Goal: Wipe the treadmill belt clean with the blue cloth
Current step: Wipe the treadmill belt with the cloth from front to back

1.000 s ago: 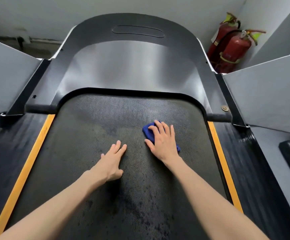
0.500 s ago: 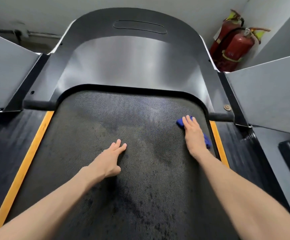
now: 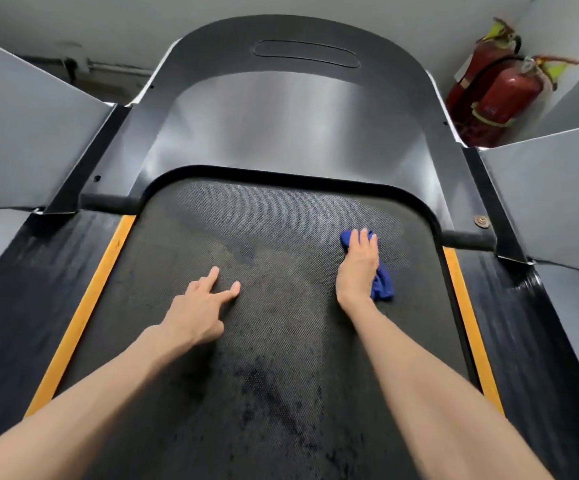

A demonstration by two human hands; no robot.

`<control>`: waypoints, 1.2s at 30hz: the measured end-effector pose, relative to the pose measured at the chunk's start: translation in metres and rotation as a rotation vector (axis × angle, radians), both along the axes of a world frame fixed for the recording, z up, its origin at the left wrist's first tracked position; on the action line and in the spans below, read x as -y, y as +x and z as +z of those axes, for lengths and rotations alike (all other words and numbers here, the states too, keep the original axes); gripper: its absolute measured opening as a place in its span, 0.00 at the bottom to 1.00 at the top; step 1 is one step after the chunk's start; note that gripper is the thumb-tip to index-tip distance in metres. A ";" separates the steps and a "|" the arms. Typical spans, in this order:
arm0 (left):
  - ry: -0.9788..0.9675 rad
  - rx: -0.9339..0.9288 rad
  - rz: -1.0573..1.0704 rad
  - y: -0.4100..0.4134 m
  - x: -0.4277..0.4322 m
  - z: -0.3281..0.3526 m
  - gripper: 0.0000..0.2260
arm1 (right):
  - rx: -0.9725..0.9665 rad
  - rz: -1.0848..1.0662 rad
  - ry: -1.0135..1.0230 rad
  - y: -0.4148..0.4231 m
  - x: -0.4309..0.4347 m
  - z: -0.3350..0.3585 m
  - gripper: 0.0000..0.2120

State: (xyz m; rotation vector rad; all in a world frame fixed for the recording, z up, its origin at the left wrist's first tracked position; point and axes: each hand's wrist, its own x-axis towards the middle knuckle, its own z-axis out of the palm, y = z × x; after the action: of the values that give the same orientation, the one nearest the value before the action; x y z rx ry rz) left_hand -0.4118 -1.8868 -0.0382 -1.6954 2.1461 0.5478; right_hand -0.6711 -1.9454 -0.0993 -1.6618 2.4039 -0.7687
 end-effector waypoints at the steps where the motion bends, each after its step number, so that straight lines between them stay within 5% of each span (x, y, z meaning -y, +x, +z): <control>1: 0.010 -0.002 -0.006 0.001 0.001 -0.002 0.33 | 0.028 0.053 -0.040 0.022 0.003 0.003 0.22; 5: -0.036 -0.013 -0.010 0.011 0.003 -0.002 0.37 | -0.050 0.754 0.009 0.081 -0.006 -0.006 0.21; 7: -0.102 0.006 0.092 0.016 -0.003 -0.001 0.40 | -0.108 0.940 0.033 0.069 0.001 -0.006 0.23; 9: -0.111 -0.006 0.227 0.023 -0.010 -0.002 0.44 | -0.114 0.840 -0.005 0.049 0.014 -0.005 0.24; 12: -0.077 -0.071 0.305 0.032 -0.010 -0.006 0.50 | -0.029 0.300 0.008 0.037 0.035 -0.002 0.25; 14: -0.038 -0.083 0.279 0.042 -0.006 -0.007 0.54 | -0.007 0.173 0.014 0.070 0.032 0.000 0.26; 20: -0.083 -0.069 0.196 0.054 -0.011 -0.011 0.52 | -0.107 1.055 -0.083 0.151 -0.022 -0.006 0.23; 22: -0.115 -0.026 0.171 0.054 -0.014 -0.013 0.52 | -0.169 1.148 -0.158 0.131 0.000 0.000 0.20; 28: -0.023 -0.140 0.369 0.054 -0.016 -0.014 0.53 | 0.238 0.223 -0.015 0.141 0.041 0.002 0.18; 33: -0.090 -0.314 0.440 0.071 -0.027 -0.019 0.57 | 0.096 1.117 0.005 0.196 0.005 -0.001 0.17; 36: -0.076 -0.338 0.360 0.088 -0.035 -0.021 0.52 | 0.064 1.078 0.005 0.173 0.048 0.002 0.15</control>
State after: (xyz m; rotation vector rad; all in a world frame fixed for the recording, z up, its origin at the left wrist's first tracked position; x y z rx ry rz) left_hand -0.3234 -1.8520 -0.0596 -2.1842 2.1037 0.9199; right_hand -0.4985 -1.9936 -0.0969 -2.4244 1.1089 -0.5623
